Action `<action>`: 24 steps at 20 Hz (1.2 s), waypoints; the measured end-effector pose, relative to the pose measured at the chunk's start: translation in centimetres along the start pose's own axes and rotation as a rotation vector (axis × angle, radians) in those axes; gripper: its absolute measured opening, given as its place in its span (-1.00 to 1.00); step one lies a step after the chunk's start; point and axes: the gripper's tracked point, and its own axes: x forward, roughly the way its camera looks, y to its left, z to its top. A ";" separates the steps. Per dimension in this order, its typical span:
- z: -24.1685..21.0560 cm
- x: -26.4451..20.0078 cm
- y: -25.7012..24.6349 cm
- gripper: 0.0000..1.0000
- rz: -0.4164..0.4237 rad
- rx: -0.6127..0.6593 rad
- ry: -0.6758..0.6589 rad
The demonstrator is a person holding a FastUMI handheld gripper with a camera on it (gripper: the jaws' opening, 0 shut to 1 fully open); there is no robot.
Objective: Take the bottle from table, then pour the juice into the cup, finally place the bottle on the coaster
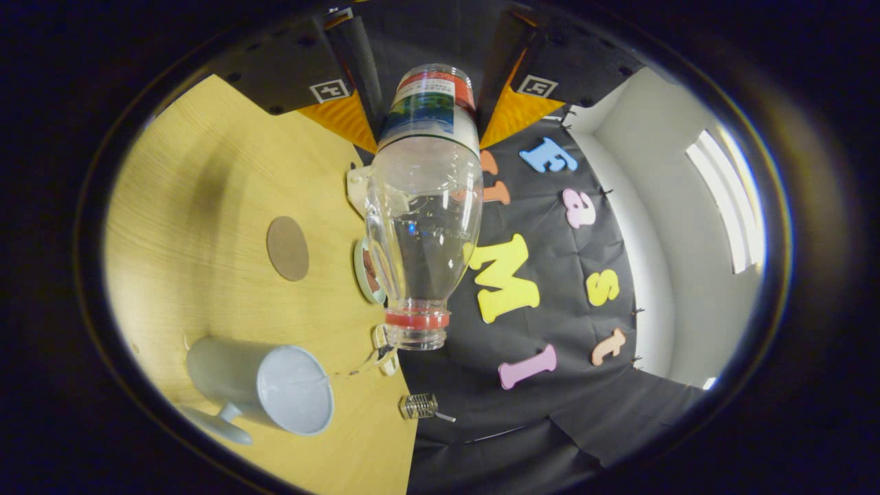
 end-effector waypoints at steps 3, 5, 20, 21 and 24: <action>0.0 0.0 0.2 0.46 -0.002 0.015 0.004; 0.0 0.1 0.3 0.46 -0.004 0.021 0.010; 0.3 -0.3 1.4 0.47 0.001 0.090 0.004; 0.3 -0.3 1.5 0.47 0.002 0.096 0.002; 0.4 -0.3 1.7 0.47 0.000 0.109 -0.002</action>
